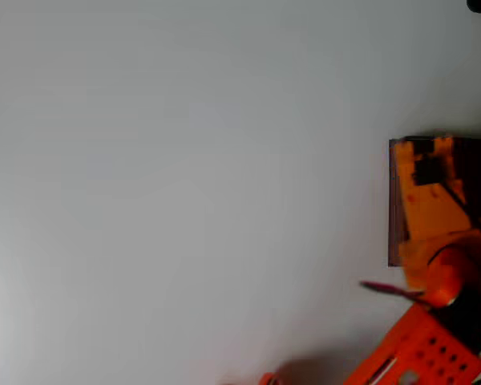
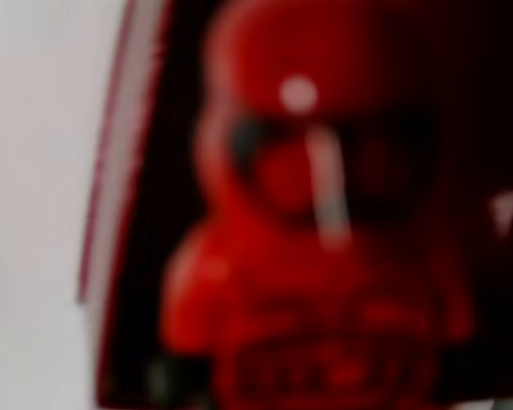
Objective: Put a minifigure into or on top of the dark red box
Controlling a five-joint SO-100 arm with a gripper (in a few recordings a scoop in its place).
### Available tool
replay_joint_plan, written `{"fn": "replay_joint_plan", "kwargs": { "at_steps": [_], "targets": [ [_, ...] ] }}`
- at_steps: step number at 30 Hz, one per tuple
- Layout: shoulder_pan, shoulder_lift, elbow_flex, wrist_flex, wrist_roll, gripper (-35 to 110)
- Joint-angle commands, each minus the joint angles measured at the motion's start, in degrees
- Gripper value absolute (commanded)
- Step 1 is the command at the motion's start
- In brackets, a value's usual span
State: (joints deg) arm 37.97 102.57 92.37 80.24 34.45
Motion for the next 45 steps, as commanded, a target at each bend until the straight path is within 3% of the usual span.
{"fn": "replay_joint_plan", "kwargs": {
  "at_steps": [1,6,15,22,31,36,39,45],
  "targets": [
    [1.93,-4.22,-5.80,-1.49,-0.70,0],
    [3.69,-10.99,-9.14,-3.34,-2.81,0],
    [4.31,-18.63,-10.37,-7.03,-3.78,16],
    [2.29,-16.61,-8.35,-5.36,-4.39,16],
    [-4.57,2.29,8.00,-6.06,-12.13,10],
    [-12.92,19.34,21.62,-8.70,-17.75,9],
    [-18.72,30.85,30.50,-9.49,-18.90,0],
    [-30.06,43.86,40.69,-5.71,-18.37,0]
  ]
}}
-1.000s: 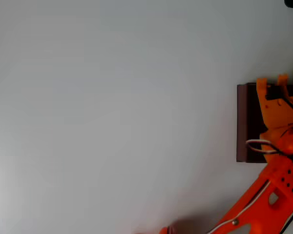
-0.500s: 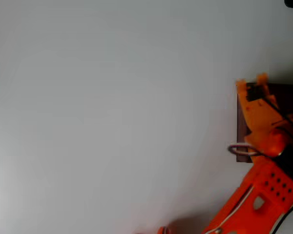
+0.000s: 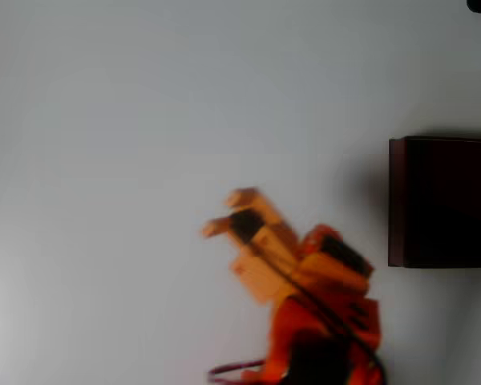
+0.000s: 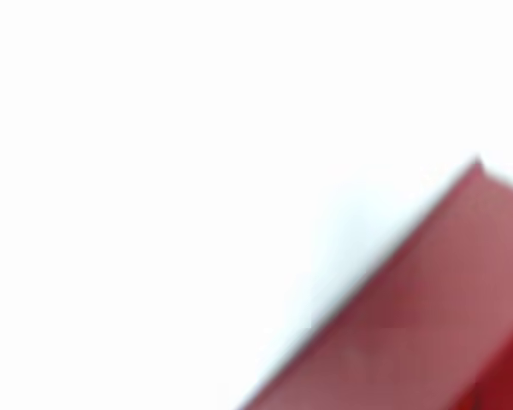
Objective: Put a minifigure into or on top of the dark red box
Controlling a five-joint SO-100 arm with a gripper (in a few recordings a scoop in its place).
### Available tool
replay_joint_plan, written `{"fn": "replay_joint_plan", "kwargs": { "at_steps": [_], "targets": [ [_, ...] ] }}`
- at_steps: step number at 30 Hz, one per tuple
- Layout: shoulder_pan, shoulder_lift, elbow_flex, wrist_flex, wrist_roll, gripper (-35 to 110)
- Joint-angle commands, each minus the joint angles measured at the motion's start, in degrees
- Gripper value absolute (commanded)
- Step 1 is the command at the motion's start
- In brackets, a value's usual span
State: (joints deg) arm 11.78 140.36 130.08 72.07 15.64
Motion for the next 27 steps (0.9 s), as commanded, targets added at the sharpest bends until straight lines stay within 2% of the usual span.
{"fn": "replay_joint_plan", "kwargs": {
  "at_steps": [1,9,16,19,27],
  "targets": [
    [-5.71,7.82,4.13,2.99,0.53,0],
    [-18.90,28.39,16.17,3.78,0.62,0],
    [-25.05,39.90,22.50,6.94,1.49,0],
    [-26.72,51.50,27.33,8.35,-0.62,0],
    [-27.77,51.68,31.73,8.61,-1.58,0]
  ]
}}
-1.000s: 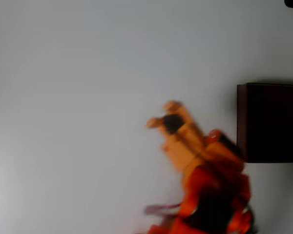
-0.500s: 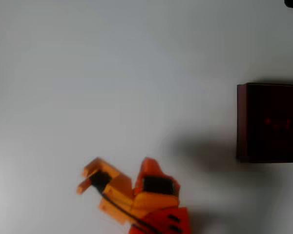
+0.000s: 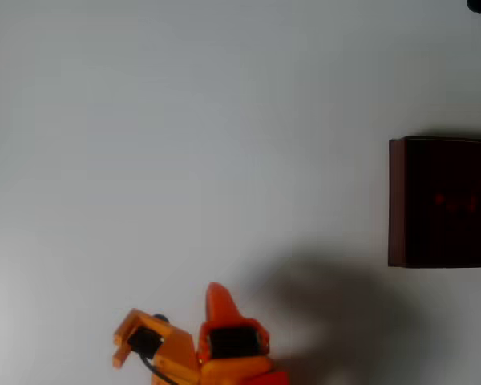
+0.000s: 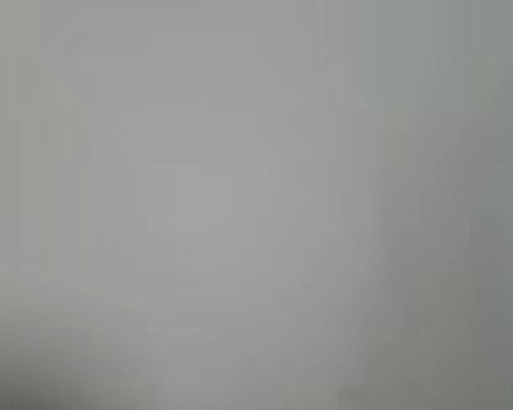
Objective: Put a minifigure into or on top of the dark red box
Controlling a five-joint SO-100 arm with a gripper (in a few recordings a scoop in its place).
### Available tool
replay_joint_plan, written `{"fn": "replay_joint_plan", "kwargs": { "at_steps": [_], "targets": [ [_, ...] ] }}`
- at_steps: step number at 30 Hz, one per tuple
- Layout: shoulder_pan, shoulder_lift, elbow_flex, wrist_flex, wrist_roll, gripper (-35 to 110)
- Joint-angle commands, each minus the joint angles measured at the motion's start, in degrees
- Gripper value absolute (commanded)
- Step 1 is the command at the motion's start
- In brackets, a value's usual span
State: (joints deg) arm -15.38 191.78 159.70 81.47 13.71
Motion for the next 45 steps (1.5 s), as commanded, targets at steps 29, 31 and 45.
{"fn": "replay_joint_plan", "kwargs": {
  "at_steps": [29,31,45],
  "targets": [
    [-8.26,0.26,12.48,-4.31,-10.46,0],
    [-8.26,0.26,12.48,-4.31,-10.46,0],
    [-8.26,0.26,12.48,-4.31,-10.46,0]
  ]
}}
